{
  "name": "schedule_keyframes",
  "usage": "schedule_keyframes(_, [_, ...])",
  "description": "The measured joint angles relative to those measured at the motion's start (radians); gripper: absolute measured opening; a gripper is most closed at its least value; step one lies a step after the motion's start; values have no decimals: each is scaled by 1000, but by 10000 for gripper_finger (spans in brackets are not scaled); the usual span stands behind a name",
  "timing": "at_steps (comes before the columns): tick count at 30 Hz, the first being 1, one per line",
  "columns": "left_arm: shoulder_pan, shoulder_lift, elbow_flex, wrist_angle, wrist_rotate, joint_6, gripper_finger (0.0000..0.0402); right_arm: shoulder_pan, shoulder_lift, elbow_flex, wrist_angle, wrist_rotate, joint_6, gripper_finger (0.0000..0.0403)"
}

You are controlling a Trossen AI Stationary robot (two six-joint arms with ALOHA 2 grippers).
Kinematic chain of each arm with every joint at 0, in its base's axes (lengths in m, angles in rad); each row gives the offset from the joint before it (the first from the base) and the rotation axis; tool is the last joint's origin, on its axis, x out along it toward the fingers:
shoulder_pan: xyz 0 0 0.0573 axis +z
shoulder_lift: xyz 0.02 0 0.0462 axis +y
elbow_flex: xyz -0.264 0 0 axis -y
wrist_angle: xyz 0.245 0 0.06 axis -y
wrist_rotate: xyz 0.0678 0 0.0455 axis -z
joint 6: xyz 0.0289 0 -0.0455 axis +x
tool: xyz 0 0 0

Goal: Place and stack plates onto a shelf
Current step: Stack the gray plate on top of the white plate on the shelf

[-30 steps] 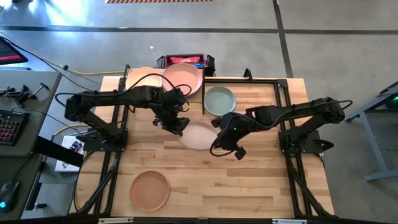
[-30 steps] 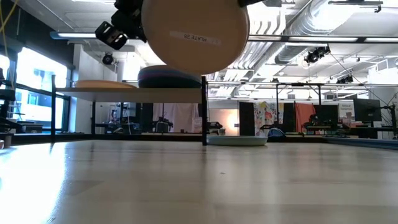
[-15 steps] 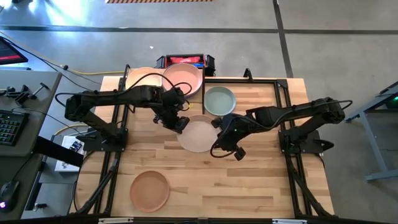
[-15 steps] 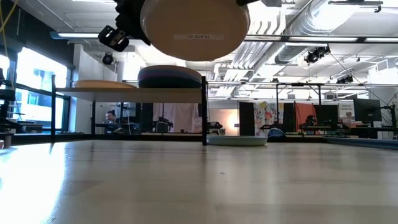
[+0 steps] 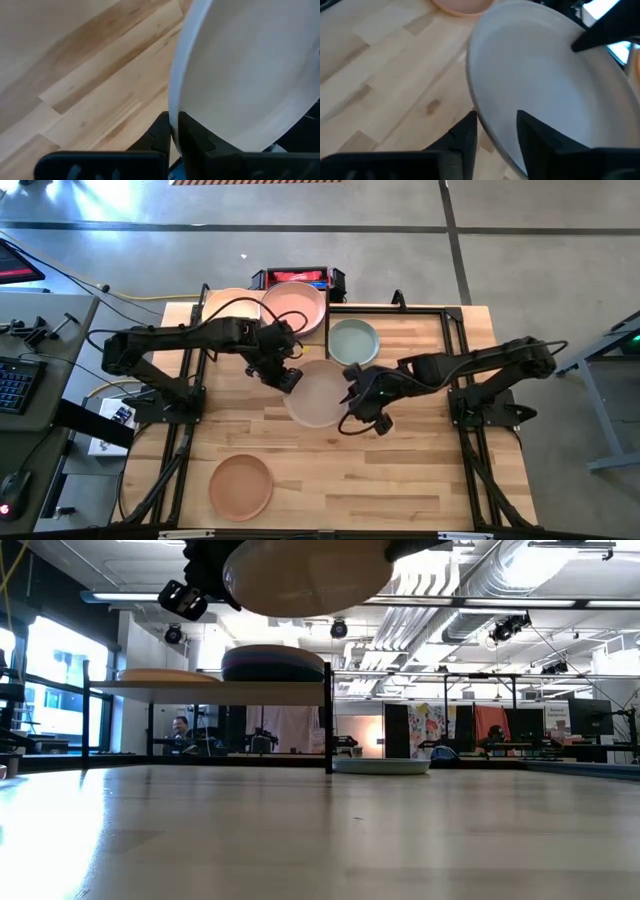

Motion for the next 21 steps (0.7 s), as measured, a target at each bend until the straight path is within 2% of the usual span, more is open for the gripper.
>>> schedule_keyframes(4, [19, -24, 0, -19, -9, 17, 12, 0, -29, 0, -15, 31, 16, 122])
schedule_keyframes(12, [73, -110, 0, -107, -73, 43, 12, -4, -93, 0, -52, 99, 63, 124])
schedule_keyframes(21, [174, -275, 0, -199, -204, 28, 13, -4, -116, 0, -110, 120, 63, 124])
